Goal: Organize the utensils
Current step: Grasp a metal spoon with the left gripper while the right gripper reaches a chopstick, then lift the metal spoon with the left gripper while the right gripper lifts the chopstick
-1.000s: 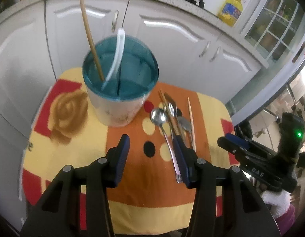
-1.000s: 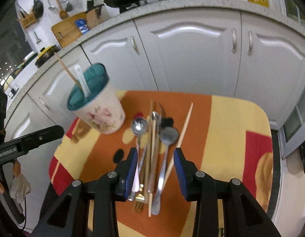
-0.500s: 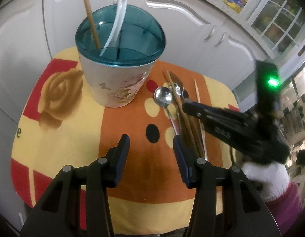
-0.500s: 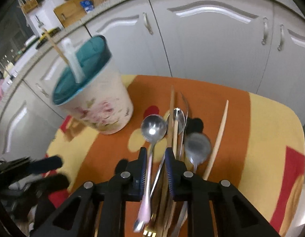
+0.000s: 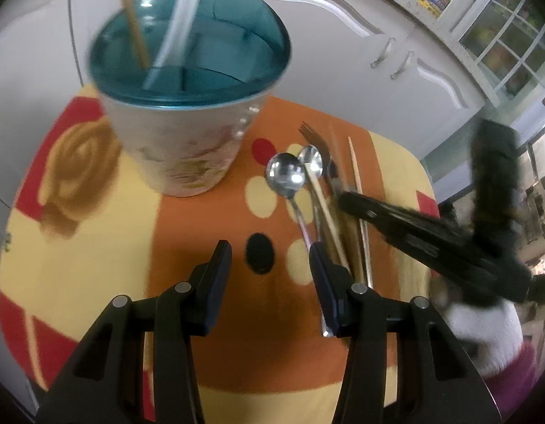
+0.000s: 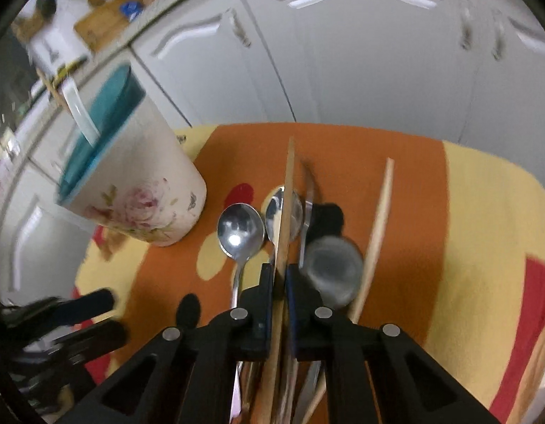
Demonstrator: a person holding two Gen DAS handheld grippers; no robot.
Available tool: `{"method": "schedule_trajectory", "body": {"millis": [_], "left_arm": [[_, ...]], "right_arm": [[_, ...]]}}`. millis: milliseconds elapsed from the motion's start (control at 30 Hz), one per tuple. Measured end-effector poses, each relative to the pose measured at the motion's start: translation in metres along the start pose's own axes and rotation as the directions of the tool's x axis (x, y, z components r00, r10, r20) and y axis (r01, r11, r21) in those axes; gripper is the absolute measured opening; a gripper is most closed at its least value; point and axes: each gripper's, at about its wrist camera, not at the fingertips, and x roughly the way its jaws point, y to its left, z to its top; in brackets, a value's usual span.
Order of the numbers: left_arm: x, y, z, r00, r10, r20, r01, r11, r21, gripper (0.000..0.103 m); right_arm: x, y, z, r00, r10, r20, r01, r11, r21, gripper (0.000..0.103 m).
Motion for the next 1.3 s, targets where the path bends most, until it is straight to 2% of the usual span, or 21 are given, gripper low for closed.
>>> {"method": "schedule_trajectory", "body": {"millis": [133, 267, 367, 433, 533, 600, 667, 800, 933, 1167, 1233, 1300], "left_arm": [[0.023, -0.010, 0.006, 1.000, 0.003, -0.016, -0.004, 1.000, -0.029, 0.045], [0.038, -0.018, 0.011, 1.000, 0.031, 0.000, -0.031, 0.998, -0.048, 0.045], [0.053, -0.023, 0.014, 0.997, 0.071, -0.009, -0.072, 0.996, -0.054, 0.044], [0.065, -0.025, 0.017, 0.996, 0.092, -0.022, -0.093, 0.994, -0.052, 0.039], [0.072, -0.032, 0.021, 0.993, 0.116, 0.000, -0.116, 0.993, -0.015, 0.029], [0.075, -0.033, 0.023, 0.994, 0.104, -0.010, -0.104, 0.994, 0.013, 0.008], [0.075, -0.029, 0.023, 0.996, 0.086, -0.023, -0.086, 0.996, 0.024, 0.004], [0.065, -0.017, 0.013, 0.997, 0.051, -0.061, -0.048, 0.997, 0.052, 0.003], [0.047, -0.003, -0.006, 0.994, 0.048, -0.099, -0.041, 0.997, 0.070, 0.003], [0.028, 0.003, -0.034, 0.989, 0.027, -0.144, -0.012, 0.994, 0.106, 0.004], [0.024, 0.006, -0.033, 0.991, 0.016, -0.135, -0.002, 0.994, 0.106, 0.006], [0.016, 0.014, -0.029, 0.995, 0.009, -0.103, 0.000, 0.996, 0.094, 0.017]], "right_arm": [[-0.023, -0.018, -0.016, 0.996, 0.080, 0.038, -0.083, 0.992, 0.094, 0.006], [-0.041, -0.029, -0.032, 0.994, 0.092, 0.055, -0.099, 0.987, 0.128, 0.006], [-0.046, -0.040, -0.036, 0.996, 0.072, 0.054, -0.079, 0.987, 0.140, 0.006], [-0.048, -0.045, -0.041, 0.997, 0.061, 0.048, -0.068, 0.986, 0.151, 0.006], [-0.047, -0.057, -0.044, 0.997, 0.061, 0.045, -0.068, 0.981, 0.181, 0.006], [-0.048, -0.060, -0.045, 0.996, 0.070, 0.048, -0.078, 0.979, 0.189, 0.006], [-0.049, -0.060, -0.046, 0.996, 0.076, 0.051, -0.085, 0.978, 0.190, 0.006], [-0.053, -0.057, -0.048, 0.995, 0.078, 0.056, -0.087, 0.980, 0.179, 0.006], [-0.056, -0.048, -0.054, 0.998, 0.058, 0.034, -0.062, 0.986, 0.152, 0.006], [-0.043, -0.038, -0.072, 0.997, -0.002, -0.078, 0.011, 0.994, 0.108, 0.006], [-0.041, -0.038, -0.074, 0.997, -0.014, -0.075, 0.022, 0.994, 0.105, 0.006], [-0.043, -0.041, -0.072, 0.998, -0.019, -0.065, 0.027, 0.993, 0.118, 0.008]]}}
